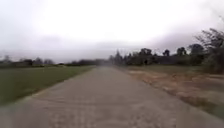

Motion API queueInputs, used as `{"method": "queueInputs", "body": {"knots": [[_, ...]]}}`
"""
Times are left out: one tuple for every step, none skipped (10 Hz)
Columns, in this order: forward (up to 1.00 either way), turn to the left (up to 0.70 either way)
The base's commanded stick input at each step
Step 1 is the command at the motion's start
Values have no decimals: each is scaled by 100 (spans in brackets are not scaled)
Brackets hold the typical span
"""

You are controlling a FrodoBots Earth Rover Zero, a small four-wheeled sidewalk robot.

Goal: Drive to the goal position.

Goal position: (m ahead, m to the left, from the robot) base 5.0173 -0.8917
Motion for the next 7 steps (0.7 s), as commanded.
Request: {"method": "queueInputs", "body": {"knots": [[85,0],[85,0],[85,0],[85,0],[85,-1],[85,0],[85,0]]}}
